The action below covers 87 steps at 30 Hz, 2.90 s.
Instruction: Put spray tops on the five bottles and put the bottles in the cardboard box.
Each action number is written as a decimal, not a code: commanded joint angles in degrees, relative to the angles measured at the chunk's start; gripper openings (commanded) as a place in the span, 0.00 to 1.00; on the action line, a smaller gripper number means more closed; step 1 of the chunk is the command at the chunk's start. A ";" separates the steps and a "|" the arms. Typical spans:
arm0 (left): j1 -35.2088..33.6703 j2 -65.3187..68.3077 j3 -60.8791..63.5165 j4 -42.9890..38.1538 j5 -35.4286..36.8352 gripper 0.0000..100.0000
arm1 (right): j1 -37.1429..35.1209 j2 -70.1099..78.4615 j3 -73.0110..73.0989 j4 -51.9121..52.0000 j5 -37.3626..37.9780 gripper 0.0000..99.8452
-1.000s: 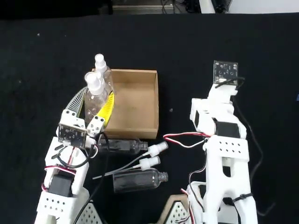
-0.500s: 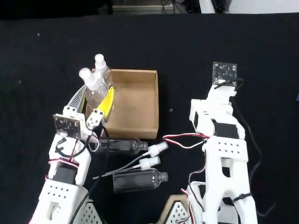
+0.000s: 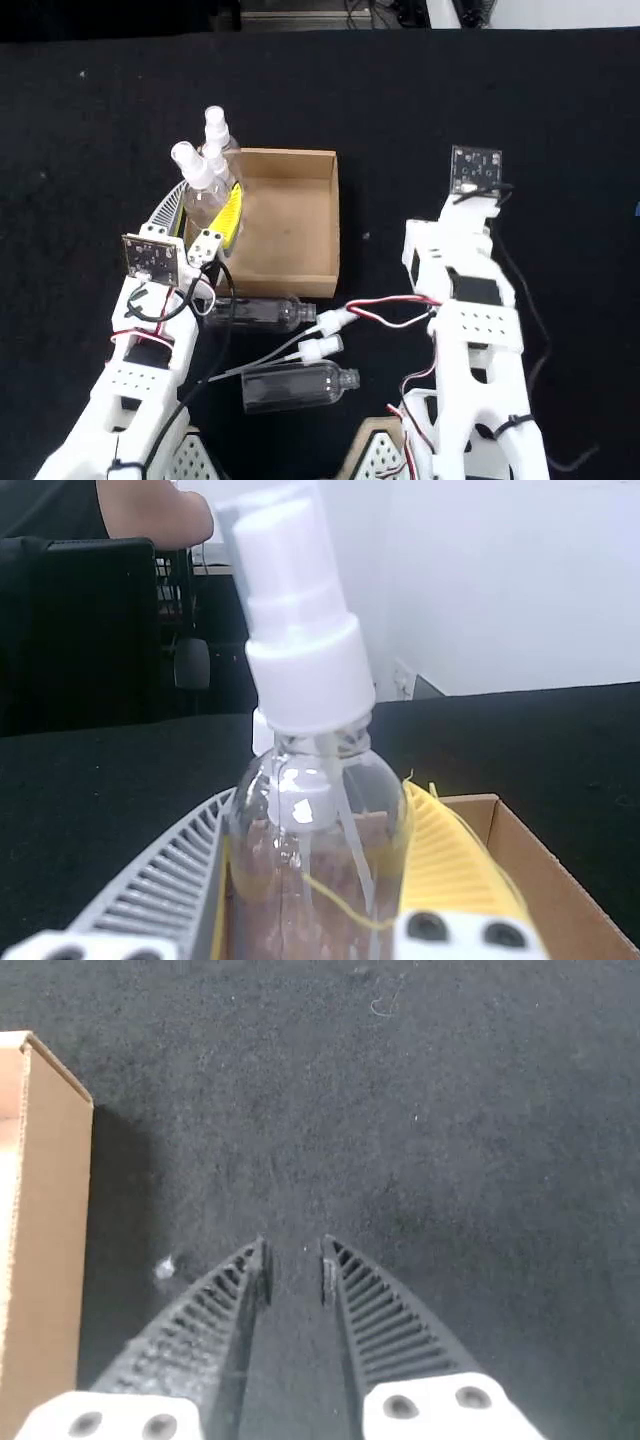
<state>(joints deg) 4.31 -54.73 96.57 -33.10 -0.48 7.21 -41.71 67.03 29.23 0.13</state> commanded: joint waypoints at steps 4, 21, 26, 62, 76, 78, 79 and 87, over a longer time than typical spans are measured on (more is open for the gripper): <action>-0.31 5.54 -0.04 -4.22 0.44 0.03 | 0.97 -1.45 1.80 -5.98 -0.35 0.06; -0.66 10.73 -0.22 -4.40 0.53 0.03 | -0.35 -1.45 1.98 -5.98 -0.35 0.06; -0.40 14.59 -1.10 -8.70 0.35 0.03 | -1.67 -1.45 1.98 -5.89 -0.09 0.06; -0.92 30.68 -0.22 -29.80 -4.75 0.03 | -1.76 -1.10 2.07 -5.98 0.09 0.06; -0.84 12.31 -0.13 -10.11 -4.84 0.03 | -1.85 -1.10 2.07 -5.98 0.09 0.06; -0.84 6.15 -0.04 -3.96 -5.19 0.03 | -1.85 -1.10 2.07 -5.98 0.09 0.06; -0.92 2.99 0.04 -0.35 -5.19 0.03 | -1.85 -1.10 2.07 -5.98 0.09 0.06; -6.29 -26.99 0.13 27.69 -5.19 0.03 | -1.85 -1.10 2.07 -5.98 0.09 0.06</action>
<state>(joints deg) 0.97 -66.33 96.48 -18.33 -5.32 6.42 -41.71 69.23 24.75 0.13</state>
